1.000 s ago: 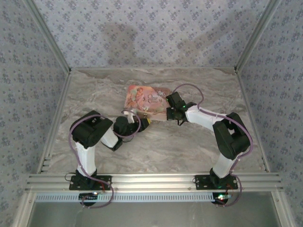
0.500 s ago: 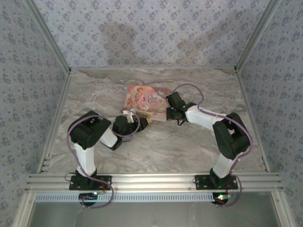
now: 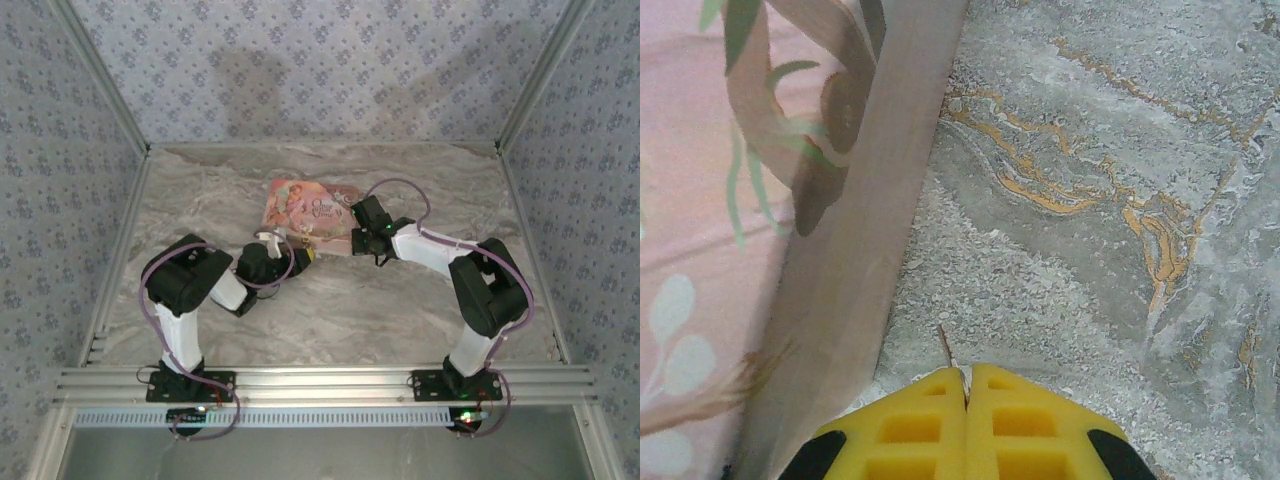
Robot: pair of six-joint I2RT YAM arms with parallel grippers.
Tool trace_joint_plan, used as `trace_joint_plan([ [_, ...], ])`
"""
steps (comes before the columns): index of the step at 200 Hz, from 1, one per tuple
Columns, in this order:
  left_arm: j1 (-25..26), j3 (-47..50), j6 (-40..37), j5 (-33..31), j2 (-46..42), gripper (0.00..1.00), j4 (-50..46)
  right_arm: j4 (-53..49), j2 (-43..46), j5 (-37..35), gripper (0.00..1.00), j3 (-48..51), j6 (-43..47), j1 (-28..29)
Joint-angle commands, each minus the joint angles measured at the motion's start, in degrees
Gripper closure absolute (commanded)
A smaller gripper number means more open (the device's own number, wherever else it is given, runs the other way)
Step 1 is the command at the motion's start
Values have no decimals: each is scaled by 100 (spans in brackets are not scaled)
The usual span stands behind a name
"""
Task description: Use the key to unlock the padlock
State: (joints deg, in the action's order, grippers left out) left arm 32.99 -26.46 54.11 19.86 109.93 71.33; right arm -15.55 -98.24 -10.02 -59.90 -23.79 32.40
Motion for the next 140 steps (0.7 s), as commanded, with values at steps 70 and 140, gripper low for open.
trace_joint_plan([
  [70, -57, -123, 210, 237, -389, 93, -999, -11, 627, 164, 100, 295, -100, -144],
  [140, 93, -496, 331, 343, -979, 94, -2218, 349, 2183, 1410, 100, 1360, 53, -792],
])
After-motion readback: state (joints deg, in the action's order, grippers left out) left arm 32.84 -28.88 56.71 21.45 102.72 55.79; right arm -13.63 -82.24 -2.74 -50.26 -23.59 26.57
